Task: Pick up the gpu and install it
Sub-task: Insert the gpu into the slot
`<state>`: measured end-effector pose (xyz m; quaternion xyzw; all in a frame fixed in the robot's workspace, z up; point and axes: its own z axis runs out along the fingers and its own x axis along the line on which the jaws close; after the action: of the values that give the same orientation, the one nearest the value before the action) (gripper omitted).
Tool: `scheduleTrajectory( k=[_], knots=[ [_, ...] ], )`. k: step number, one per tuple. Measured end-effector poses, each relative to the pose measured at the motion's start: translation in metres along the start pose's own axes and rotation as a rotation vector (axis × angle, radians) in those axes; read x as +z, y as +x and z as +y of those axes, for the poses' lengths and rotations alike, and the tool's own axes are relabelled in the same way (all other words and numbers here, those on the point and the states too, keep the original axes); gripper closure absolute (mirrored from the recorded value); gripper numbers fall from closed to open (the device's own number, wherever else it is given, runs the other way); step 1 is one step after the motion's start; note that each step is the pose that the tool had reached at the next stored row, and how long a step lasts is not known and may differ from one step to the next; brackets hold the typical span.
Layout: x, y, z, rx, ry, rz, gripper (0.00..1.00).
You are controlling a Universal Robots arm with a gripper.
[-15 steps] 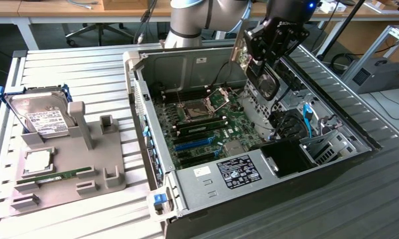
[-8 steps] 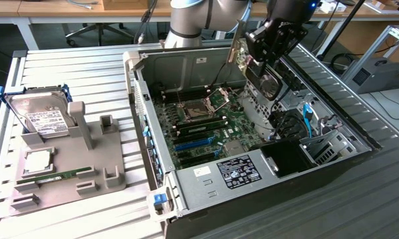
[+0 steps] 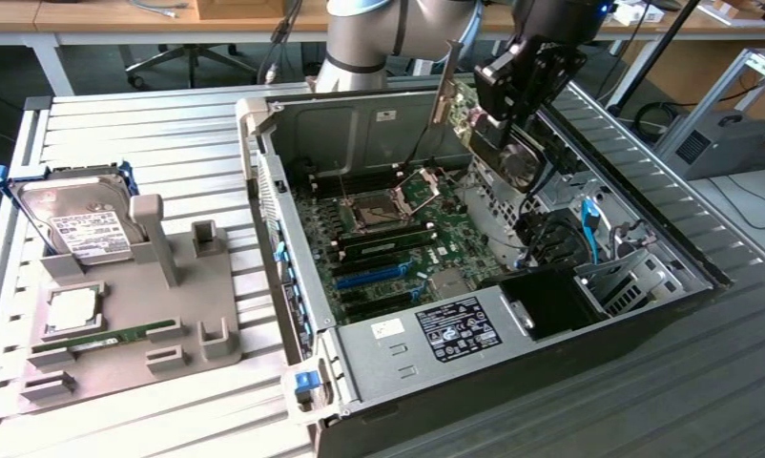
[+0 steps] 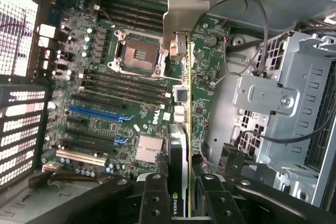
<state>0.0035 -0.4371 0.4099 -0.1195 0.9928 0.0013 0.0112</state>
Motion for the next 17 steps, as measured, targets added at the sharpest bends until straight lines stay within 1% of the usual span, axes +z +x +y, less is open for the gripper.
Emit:
scheduleTrajectory(
  k=[4, 6, 11, 14, 17],
  knots=[
    [0.0000, 0.0000, 0.0001, -0.046, 0.0029, 0.0010, 0.73],
    [0.0000, 0.0000, 0.0001, -0.080, 0.0059, 0.0019, 0.73],
    [0.0000, 0.0000, 0.0002, -0.146, 0.0117, 0.0037, 0.73],
    [0.0000, -0.0001, 0.0002, -0.201, 0.0158, 0.0050, 0.73],
    [0.0000, -0.0001, 0.0003, -0.239, 0.0195, 0.0061, 0.73]
  ],
)
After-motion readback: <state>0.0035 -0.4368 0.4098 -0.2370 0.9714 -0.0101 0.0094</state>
